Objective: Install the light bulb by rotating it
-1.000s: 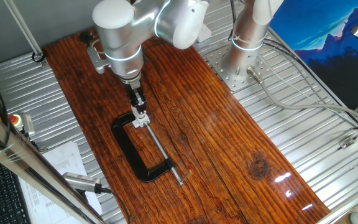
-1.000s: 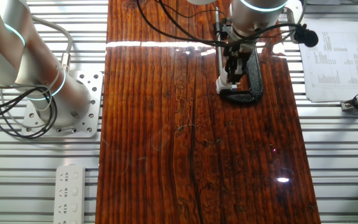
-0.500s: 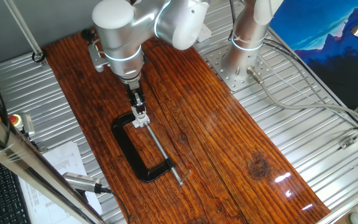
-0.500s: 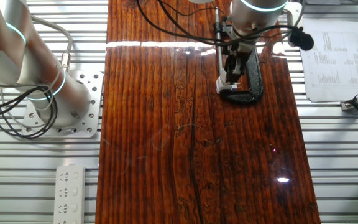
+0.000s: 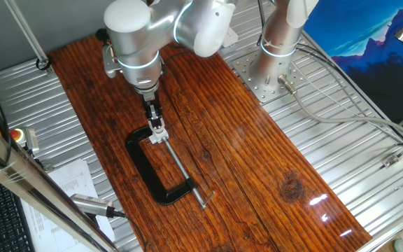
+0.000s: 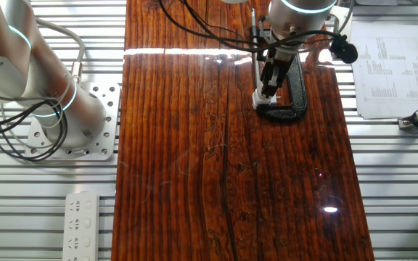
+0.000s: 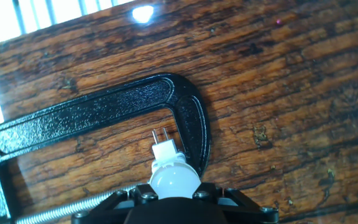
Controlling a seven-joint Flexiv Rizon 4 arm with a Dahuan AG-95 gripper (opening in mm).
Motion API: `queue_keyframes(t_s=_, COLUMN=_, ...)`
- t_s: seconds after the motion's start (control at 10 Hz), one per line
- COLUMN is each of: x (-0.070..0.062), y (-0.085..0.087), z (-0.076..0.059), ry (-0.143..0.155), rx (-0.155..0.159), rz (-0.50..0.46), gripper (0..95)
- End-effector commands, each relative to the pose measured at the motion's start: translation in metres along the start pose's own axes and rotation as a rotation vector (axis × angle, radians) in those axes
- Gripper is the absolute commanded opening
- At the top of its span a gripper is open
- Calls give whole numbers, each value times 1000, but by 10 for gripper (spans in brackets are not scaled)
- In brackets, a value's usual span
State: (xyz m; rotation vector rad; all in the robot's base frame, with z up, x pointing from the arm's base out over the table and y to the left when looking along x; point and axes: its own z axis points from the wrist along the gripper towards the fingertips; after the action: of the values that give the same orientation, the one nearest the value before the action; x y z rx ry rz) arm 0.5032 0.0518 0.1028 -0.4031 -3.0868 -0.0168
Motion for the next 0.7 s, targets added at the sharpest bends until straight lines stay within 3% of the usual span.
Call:
queue_keyframes(t_s=0.1, x=0, y=0, z=-1, ry=1, rx=2, rz=-61, gripper=0)
queue_keyframes(t_s=0.2, x=0, y=0, z=-1, ry=0, rx=0, rz=-109, gripper=380)
queue_keyframes(t_s=0.3, x=0, y=0, z=-1, ry=1, rx=-4, rz=-125, gripper=380)
queue_keyframes(t_s=0.5, x=0, y=1, z=-4, ry=-2, rx=-5, rz=-159, gripper=760)
queue_keyframes(t_s=0.7, x=0, y=2, z=-10, ry=-4, rx=-1, rz=-207, gripper=760)
